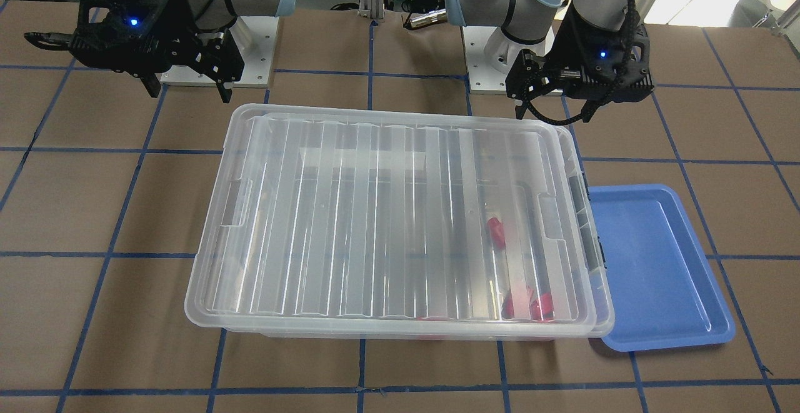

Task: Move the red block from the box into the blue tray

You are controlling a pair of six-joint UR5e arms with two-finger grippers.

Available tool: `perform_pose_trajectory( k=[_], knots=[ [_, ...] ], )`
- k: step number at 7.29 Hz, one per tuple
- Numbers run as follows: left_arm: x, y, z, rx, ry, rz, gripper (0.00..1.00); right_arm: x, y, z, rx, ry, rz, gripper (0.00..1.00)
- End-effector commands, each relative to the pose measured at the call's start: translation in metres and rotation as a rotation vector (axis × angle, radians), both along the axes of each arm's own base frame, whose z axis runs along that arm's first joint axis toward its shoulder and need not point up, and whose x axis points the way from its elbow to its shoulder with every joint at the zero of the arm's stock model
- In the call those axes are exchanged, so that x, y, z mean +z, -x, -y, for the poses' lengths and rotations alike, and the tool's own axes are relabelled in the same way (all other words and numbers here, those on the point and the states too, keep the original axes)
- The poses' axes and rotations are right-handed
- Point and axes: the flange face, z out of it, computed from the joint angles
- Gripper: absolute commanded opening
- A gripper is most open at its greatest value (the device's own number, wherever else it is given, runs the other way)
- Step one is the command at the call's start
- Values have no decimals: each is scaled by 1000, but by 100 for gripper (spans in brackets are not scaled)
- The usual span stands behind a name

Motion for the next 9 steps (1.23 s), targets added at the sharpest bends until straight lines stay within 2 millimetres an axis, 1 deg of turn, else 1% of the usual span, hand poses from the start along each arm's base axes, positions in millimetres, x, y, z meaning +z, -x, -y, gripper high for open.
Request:
perform_pose_trajectory(
  k=[1, 2, 3, 4, 5, 6, 7, 8, 9],
  knots=[
    [-1, 0, 0, -1, -3, 0, 100, 1, 2, -2, 11, 13, -11, 100],
    [-1, 0, 0, -1, -1, 0, 100, -7, 6, 0, 28, -11, -15, 100],
    [-1, 0, 0, -1, -1, 0, 100, -37, 8, 3, 57, -44, -17, 100],
    [-1, 0, 0, -1, -1, 0, 100, -82, 10, 7, 57, -35, -15, 100],
    [-1, 0, 0, -1, -1, 0, 100, -122, 10, 6, 62, 31, -14, 100],
    [-1, 0, 0, -1, -1, 0, 100, -145, 10, 10, 75, 104, -17, 100],
    [-1, 0, 0, -1, -1, 0, 100, -148, 11, 17, 75, 108, -19, 100],
    [-1, 0, 0, -1, -1, 0, 100, -158, 18, 34, 60, 93, -18, 100],
    [-1, 0, 0, -1, -3, 0, 100, -152, 25, 55, 47, 97, -17, 100]
  ],
)
